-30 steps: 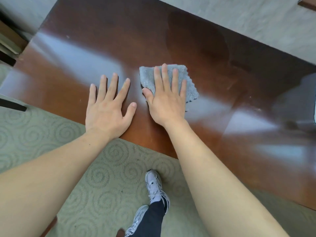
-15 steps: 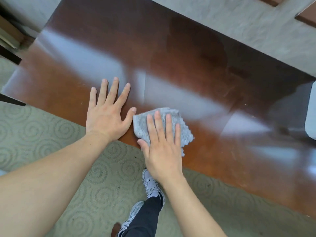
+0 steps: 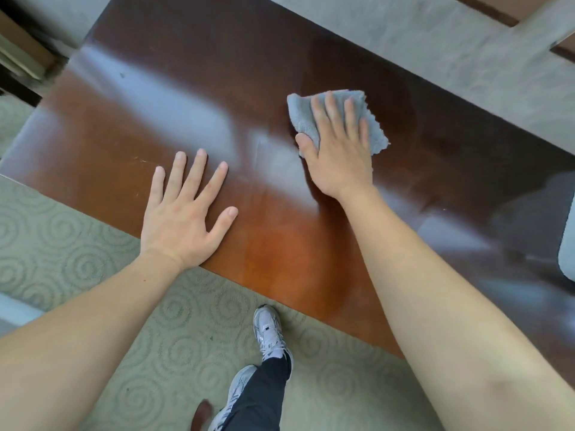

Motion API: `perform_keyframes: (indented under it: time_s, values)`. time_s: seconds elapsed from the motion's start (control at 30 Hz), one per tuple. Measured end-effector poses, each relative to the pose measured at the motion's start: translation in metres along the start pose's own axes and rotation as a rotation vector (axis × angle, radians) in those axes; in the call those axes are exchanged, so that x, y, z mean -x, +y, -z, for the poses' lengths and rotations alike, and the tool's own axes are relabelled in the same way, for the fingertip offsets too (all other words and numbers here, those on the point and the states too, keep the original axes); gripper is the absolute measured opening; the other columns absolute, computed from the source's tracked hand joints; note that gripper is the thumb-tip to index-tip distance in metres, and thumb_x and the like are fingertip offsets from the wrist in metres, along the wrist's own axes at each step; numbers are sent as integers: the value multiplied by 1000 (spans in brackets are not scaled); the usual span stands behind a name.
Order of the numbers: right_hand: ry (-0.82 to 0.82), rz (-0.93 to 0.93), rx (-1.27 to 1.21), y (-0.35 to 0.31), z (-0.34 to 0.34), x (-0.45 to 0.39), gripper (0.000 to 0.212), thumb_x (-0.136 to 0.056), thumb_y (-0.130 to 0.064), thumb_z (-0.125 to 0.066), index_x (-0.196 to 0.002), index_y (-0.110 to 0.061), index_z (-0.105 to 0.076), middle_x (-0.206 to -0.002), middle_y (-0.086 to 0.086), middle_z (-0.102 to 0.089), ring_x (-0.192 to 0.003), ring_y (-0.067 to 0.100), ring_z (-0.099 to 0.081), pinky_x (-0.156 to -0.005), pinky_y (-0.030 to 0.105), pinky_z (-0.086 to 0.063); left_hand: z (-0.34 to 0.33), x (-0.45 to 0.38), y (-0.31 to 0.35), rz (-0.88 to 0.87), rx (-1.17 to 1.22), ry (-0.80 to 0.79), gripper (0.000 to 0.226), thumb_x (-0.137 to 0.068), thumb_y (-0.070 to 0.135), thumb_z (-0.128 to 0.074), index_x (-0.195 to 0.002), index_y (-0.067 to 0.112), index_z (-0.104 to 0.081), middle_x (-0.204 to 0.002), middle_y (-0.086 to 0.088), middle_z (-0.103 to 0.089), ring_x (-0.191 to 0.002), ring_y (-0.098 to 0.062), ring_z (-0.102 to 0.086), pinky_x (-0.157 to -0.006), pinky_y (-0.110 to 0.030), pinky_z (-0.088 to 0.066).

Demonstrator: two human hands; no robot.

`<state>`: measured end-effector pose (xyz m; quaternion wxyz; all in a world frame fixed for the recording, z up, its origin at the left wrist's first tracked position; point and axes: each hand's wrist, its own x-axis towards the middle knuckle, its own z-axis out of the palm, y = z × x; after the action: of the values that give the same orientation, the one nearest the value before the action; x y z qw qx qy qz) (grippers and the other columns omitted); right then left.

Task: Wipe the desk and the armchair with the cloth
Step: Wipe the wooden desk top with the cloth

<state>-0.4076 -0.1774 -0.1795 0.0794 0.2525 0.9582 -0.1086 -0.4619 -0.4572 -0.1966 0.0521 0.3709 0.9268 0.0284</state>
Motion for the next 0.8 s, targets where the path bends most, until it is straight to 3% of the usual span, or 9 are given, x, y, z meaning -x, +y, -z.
perform_keyframes:
  time_s: [0.17, 0.33, 0.57, 0.8]
  values:
    - [33, -146, -26, 3, -22, 122, 69, -101, -56, -21, -160, -21, -11, -168, 2, -6, -154, 31, 1, -123, 51, -6, 13, 0, 6, 23, 11, -64, 71, -99, 65, -20, -162, 31, -16, -170, -6, -12, -156, -34, -6, -125, -57, -5]
    - [-55, -124, -13, 5, -34, 206, 68, -101, -58, -17, -160, -24, -6, -168, -2, 2, -154, 25, 11, -123, 50, -1, 22, -6, 32, 30, 68, -107, 76, -97, 69, -16, -162, 29, -15, -170, -8, -12, -156, -36, -5, -123, -62, -4]
    - [-4, -89, -39, 76, -12, 140, 65, -100, -56, -19, -159, -31, -11, -167, -7, -7, -154, 22, 4, -124, 46, 0, 26, -53, 139, -206, 190, 60, 65, -102, 53, -26, -160, 25, -26, -168, -10, -19, -156, -35, -11, -125, -55, -7]
    - [66, -390, -62, 169, 25, 47, 62, -104, -50, -20, -159, -25, -7, -168, -2, -2, -154, 28, 4, -123, 52, -3, 22, -87, 197, -208, 86, -52, 70, -99, 59, -13, -163, 30, -9, -171, -7, -1, -157, -33, 5, -126, -55, -1]
